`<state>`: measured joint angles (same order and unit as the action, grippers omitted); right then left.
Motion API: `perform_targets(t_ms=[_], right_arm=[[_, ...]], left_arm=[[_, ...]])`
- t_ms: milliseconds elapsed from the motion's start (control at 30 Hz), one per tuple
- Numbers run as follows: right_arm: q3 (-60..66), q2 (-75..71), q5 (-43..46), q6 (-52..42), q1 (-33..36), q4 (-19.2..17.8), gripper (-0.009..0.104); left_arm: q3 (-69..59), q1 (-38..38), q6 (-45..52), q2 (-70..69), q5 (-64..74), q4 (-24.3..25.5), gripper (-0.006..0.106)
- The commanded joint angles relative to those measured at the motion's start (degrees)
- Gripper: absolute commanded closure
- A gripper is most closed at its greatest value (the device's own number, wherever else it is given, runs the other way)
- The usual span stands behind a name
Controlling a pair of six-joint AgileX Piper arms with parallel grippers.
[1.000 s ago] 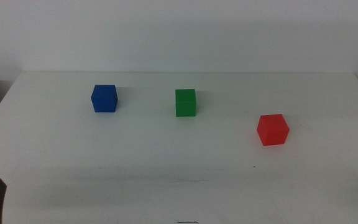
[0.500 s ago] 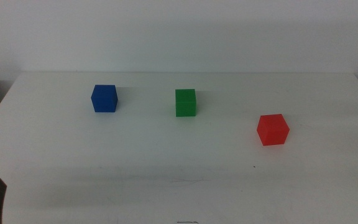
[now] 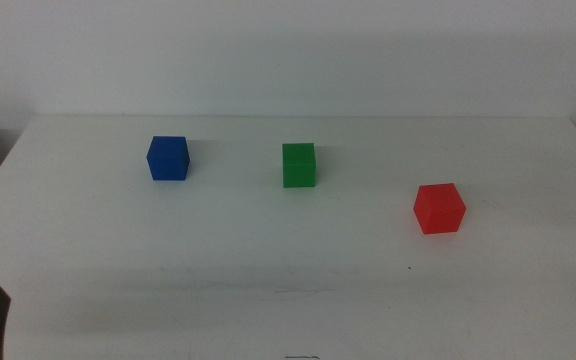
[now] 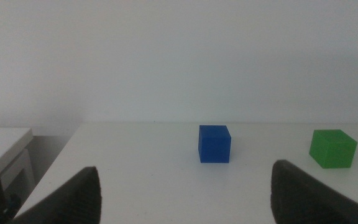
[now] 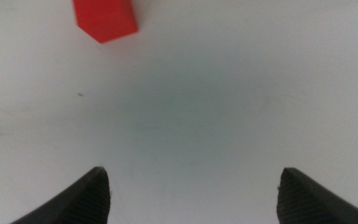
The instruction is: Stack red cubes first, then green, then blue cubes in a specific spot.
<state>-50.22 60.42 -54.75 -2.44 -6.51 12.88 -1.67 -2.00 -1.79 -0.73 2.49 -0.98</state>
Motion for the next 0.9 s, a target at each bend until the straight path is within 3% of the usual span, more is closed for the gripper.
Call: perform_targets(t_ms=[0, 200, 467, 867], right_arm=[[-4.0, 1.4, 1.7, -1.8, 0.3, 2.6, 0.011], [-12.7, 10.9, 1.5, 1.0, 8.9, -1.6, 0.011], [-28.4, 29.3, -0.3, 11.5, 21.1, -16.3, 0.011], [-47.4, 51.9, -3.4, 11.6, 22.1, -16.2, 0.011]], left_arm=[[0.2, -0.2, -0.5, -1.2, -4.8, -0.7, 0.007], [0.2, -0.2, -0.5, -1.2, -4.8, -0.7, 0.007], [0.2, -0.2, -0.5, -1.2, -4.8, -0.7, 0.007], [0.2, -0.2, -0.5, -1.2, -4.8, -0.7, 0.007]])
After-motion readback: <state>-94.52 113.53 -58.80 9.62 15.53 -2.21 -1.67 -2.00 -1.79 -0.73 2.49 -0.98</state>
